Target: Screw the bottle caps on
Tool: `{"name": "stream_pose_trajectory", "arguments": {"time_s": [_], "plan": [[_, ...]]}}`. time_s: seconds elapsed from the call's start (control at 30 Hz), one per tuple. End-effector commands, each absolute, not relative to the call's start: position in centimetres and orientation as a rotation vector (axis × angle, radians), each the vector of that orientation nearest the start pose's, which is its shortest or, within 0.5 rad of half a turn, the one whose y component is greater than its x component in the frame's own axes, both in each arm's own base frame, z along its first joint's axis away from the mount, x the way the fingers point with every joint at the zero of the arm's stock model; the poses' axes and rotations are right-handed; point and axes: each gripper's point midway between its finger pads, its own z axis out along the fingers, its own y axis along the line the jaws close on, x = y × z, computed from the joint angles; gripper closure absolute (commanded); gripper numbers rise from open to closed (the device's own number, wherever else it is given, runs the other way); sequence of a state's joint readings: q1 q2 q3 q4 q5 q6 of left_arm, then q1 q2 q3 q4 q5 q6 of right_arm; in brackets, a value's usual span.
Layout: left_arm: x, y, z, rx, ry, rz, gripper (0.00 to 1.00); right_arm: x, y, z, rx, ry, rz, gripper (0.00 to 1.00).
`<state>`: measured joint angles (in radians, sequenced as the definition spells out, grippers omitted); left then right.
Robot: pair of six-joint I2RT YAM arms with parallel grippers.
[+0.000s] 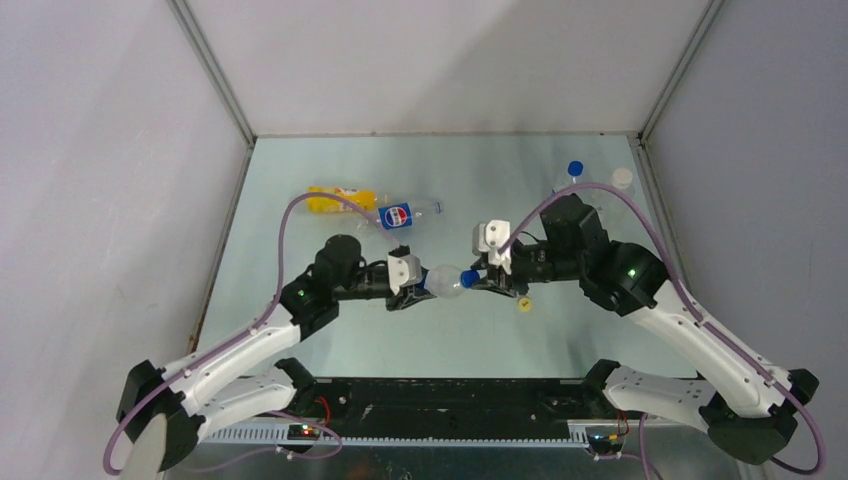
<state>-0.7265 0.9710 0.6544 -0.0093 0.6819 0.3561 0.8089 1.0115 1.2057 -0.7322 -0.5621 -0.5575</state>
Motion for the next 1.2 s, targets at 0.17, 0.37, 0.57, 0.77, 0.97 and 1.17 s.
{"name": "stream_pose_trajectory", "arguments": {"time_s": [0.17,0.37,0.57,0.77,0.97,1.17], "plan": [[20.5,-27.0,25.0,1.047,1.189,-0.557,1.00,16.8,28.3,28.9,-0.845,2.052,0.946,0.93],[21.8,-25.5,23.7,1.029,1.260,-0.419,1.00,18.5,28.6,30.6,-0.700,2.064,0.944,0.86],[21.0,-24.6,21.4,1.090,1.358,-0.524,1.00,18.3,27.1,33.3,-1.004,1.781,0.813,0.49],[18.4,-25.7,21.2,1.267,1.352,-0.724,1.00,16.3,25.7,32.5,-1.425,1.499,0.668,0.34],[17.1,-26.7,22.0,1.389,1.315,-0.847,1.00,14.7,25.9,31.8,-1.654,1.283,0.657,0.34],[16.3,-27.4,22.3,1.449,1.285,-0.920,1.00,14.6,26.8,31.3,-1.713,1.221,0.673,0.37]]}}
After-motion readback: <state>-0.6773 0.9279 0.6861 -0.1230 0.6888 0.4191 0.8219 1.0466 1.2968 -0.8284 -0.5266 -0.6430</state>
